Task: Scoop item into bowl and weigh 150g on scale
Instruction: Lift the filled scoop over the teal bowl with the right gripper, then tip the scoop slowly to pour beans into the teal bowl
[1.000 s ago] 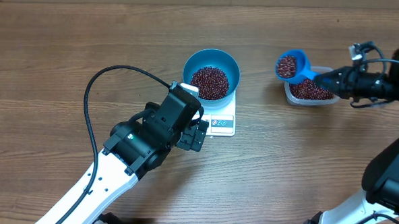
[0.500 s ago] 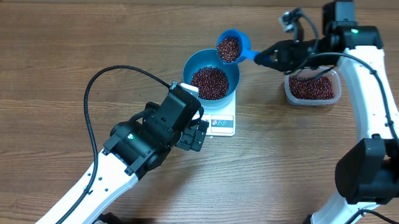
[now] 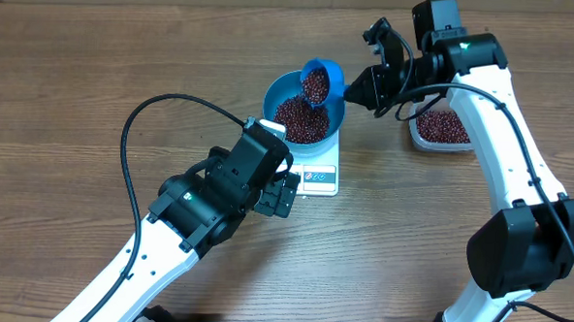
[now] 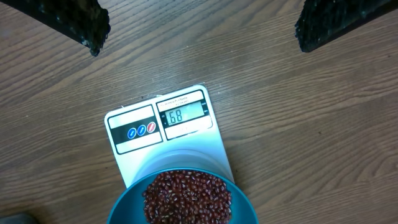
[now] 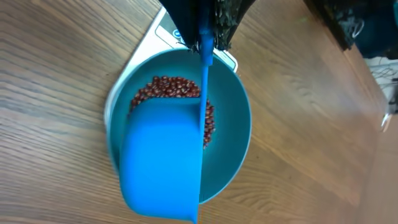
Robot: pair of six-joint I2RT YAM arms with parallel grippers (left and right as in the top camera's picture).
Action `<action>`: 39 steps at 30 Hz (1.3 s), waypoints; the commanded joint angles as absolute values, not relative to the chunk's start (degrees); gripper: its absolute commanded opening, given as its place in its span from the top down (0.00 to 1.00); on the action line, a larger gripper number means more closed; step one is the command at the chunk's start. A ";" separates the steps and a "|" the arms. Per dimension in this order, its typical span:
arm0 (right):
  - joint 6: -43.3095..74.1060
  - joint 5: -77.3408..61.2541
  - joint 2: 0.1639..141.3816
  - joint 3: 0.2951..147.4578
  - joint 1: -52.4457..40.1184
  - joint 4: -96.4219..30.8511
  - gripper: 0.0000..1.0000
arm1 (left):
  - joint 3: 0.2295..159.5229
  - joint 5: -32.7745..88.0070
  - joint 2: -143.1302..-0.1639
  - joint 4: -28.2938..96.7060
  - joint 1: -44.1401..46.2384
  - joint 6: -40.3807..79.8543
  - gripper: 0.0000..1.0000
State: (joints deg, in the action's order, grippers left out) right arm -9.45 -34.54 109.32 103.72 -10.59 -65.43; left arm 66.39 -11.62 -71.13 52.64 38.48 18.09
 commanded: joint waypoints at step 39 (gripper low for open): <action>-10.92 -23.57 104.79 105.91 -15.75 -64.53 0.96 | 67.66 -12.01 -70.39 52.47 38.17 18.24 0.00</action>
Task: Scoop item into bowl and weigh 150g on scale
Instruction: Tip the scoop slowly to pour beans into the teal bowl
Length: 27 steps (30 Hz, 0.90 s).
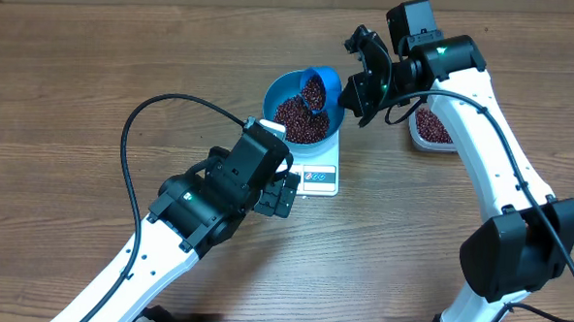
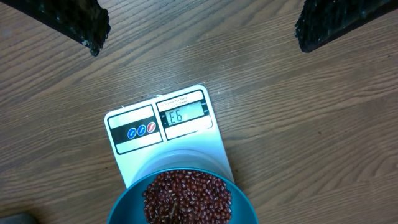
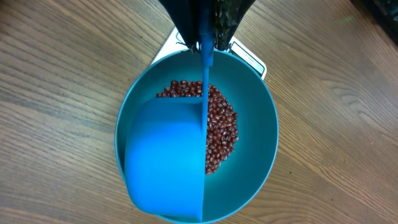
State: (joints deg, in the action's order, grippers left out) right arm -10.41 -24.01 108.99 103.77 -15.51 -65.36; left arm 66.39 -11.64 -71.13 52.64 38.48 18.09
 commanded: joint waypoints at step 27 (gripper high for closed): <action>-15.25 -15.40 101.25 105.89 -19.77 -66.89 0.96 | 67.66 -12.01 -70.39 52.47 38.17 18.24 0.01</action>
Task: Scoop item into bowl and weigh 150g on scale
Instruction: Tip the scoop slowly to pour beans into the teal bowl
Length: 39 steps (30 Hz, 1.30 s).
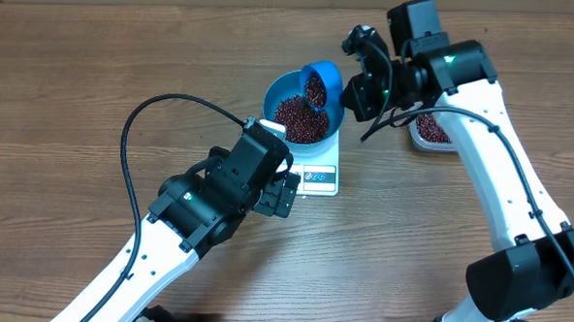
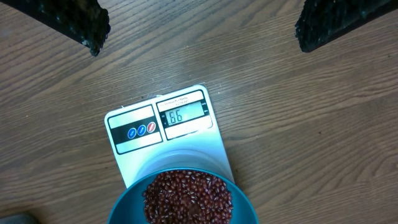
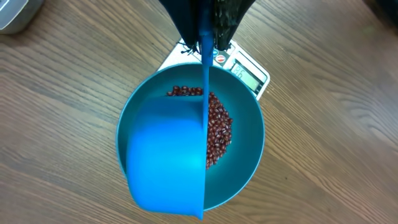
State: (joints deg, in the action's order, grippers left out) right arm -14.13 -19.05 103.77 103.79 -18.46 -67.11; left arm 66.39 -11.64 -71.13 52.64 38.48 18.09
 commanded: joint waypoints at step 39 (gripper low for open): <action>-13.56 -12.05 101.25 105.89 -20.25 -68.66 0.96 | 67.66 -11.99 -70.39 52.47 38.17 18.24 0.01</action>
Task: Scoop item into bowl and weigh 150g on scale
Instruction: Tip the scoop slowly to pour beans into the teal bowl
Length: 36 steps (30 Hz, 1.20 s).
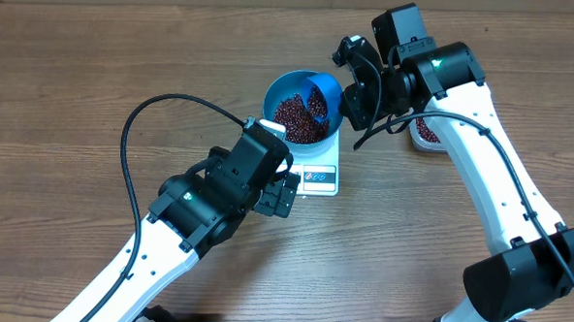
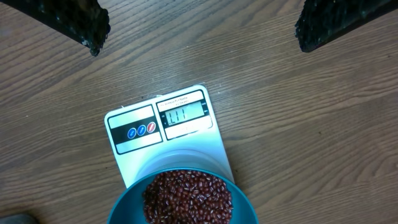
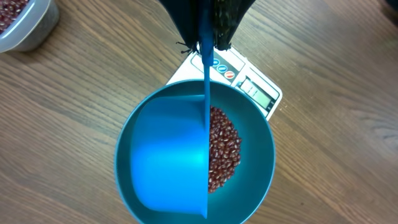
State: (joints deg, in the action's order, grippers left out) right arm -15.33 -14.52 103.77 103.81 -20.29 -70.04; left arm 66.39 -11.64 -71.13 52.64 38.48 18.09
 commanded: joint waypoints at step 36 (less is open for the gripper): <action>-10.48 -10.52 101.25 105.89 -21.32 -68.69 0.96 | 67.66 -12.01 -70.39 52.47 38.17 18.24 0.00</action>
